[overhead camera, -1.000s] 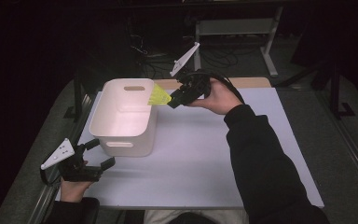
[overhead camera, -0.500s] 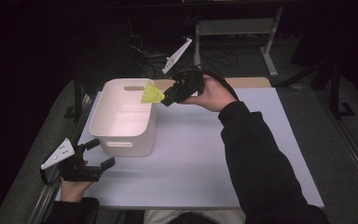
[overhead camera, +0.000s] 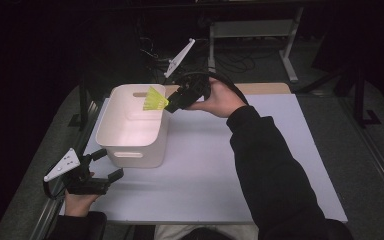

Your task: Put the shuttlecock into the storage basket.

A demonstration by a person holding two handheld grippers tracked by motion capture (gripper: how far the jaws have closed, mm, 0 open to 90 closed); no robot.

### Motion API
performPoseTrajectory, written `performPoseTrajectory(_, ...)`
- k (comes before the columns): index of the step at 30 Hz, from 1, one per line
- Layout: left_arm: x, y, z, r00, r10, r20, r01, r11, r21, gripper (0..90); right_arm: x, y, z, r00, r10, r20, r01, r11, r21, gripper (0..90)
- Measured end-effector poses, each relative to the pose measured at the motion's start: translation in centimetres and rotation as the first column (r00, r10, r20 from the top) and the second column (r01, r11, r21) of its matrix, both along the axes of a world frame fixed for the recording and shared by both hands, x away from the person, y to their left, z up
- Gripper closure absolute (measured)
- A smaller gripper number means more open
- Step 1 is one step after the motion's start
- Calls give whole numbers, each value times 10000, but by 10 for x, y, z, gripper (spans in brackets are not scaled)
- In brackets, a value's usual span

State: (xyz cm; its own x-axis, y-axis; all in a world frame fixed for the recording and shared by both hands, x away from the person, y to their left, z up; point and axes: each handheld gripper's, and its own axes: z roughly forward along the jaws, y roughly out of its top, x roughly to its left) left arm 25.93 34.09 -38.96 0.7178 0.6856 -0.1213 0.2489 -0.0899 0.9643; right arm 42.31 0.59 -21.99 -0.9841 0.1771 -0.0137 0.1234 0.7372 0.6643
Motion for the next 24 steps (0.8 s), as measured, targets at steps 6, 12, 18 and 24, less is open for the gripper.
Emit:
performPoseTrajectory(6,0,0,0,10000,-4,-24,4,10000,1,0,0,11,-1,9998,214,10,-214,9998,5,634)
performPoseTrajectory(12,0,0,0,10000,-9,6,9,10000,6,0,0,22,-2,9993,375,-35,-375,9993,-3,634)
performPoseTrajectory(18,0,0,0,10000,-13,3,13,10000,-2,0,0,34,-8,9983,571,-107,-572,9983,-99,634)
performPoseTrajectory(24,0,0,0,10000,-14,-5,14,10000,-35,0,2,43,-14,9974,690,-200,-692,9975,-119,634)
